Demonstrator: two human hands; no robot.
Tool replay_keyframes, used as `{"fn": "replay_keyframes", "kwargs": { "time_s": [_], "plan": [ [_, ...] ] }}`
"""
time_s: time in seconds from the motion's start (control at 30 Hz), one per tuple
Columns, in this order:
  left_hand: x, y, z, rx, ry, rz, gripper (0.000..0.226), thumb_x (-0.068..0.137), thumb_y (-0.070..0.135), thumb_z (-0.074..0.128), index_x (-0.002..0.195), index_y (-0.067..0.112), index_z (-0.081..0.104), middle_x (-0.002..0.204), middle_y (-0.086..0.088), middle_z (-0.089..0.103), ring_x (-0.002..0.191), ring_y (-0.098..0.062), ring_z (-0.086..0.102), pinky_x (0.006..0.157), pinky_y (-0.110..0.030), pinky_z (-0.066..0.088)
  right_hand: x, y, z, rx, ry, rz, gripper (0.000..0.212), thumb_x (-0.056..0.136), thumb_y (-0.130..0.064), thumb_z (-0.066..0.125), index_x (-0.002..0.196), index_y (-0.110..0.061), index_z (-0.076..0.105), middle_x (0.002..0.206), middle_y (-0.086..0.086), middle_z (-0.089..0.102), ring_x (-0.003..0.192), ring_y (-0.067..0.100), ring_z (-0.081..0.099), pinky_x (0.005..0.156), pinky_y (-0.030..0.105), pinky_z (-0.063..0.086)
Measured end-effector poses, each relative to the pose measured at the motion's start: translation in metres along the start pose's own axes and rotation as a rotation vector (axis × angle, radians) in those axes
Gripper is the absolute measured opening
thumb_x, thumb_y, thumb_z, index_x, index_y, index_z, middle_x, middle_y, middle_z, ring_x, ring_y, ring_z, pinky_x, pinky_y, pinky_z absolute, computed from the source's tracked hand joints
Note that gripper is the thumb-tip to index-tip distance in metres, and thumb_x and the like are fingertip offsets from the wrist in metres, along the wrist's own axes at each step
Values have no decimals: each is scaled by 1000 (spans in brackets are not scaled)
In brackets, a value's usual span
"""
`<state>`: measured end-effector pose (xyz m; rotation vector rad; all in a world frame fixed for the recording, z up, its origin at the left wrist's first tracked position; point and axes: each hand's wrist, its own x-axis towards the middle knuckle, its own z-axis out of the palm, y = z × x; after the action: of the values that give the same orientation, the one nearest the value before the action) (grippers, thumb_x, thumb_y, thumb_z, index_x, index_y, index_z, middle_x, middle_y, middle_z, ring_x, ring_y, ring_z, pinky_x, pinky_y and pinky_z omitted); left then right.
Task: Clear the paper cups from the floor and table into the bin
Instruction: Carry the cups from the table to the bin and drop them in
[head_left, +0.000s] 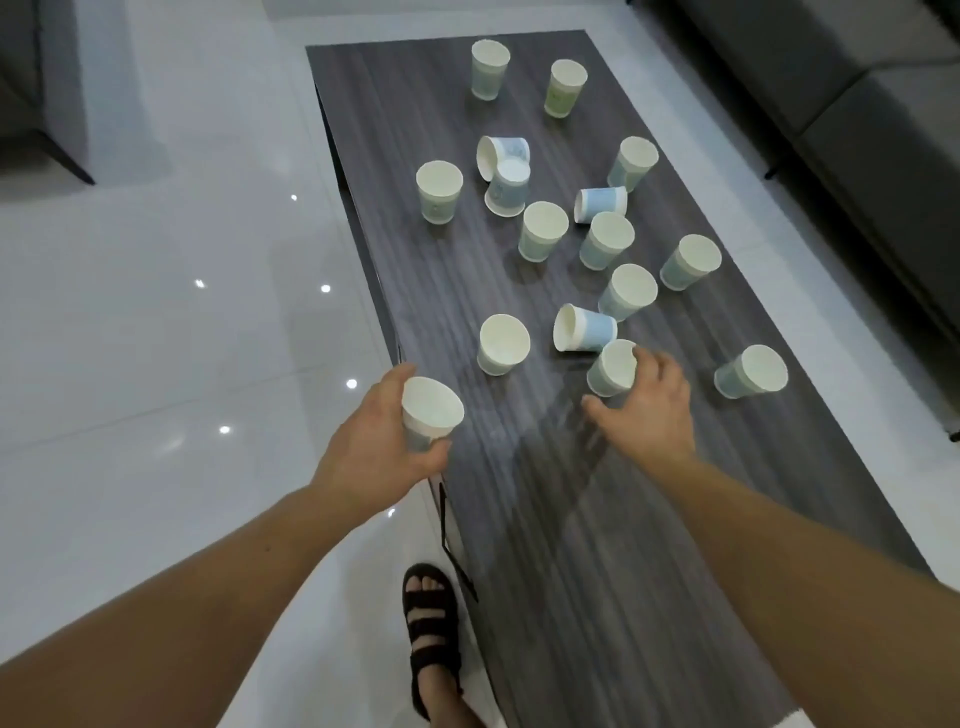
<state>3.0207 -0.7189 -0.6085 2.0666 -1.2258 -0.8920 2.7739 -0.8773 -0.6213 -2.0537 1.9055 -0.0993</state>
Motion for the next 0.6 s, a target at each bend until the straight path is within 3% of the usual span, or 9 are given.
{"fn": "replay_keyframes", "kwargs": {
  "time_s": [0.13,0.3,0.4,0.5,0.6],
  "plan": [
    [31,-8,3,2,16,-23,81,72,41,77,138,30,31,121,11,49,103,-9,47,85,-25,38,50,-3,10,-31,-69,30,93,77,-40,74,151,-16,21,158,13,15,142,38,20,111,46,27],
    [37,-25,-6,-23,46,-86,80,72,42,76,137,35,30,114,15,47,99,-6,45,77,-17,36,59,-4,34,-150,-106,59,81,82,-39,70,145,-11,28,138,18,35,123,45,39,95,50,41],
    [24,-37,-22,-46,66,-151,81,73,42,76,139,33,30,118,12,48,101,-9,46,82,-23,38,29,-9,44,-168,-95,67,71,82,-38,69,137,-6,36,128,20,41,115,45,45,86,49,44],
    [-1,-49,-46,-79,120,-218,84,73,41,77,140,32,29,124,7,49,105,-11,46,86,-26,40,-20,-32,52,-171,-110,-6,68,78,-40,70,130,-9,41,121,17,46,108,42,50,77,45,46],
    [-45,-62,-77,-130,217,-294,86,71,38,78,141,33,28,127,6,49,109,-13,47,88,-26,40,-75,-78,62,-186,-167,-225,70,74,-38,71,132,-11,42,118,13,46,104,36,51,71,41,46]
  ]
}}
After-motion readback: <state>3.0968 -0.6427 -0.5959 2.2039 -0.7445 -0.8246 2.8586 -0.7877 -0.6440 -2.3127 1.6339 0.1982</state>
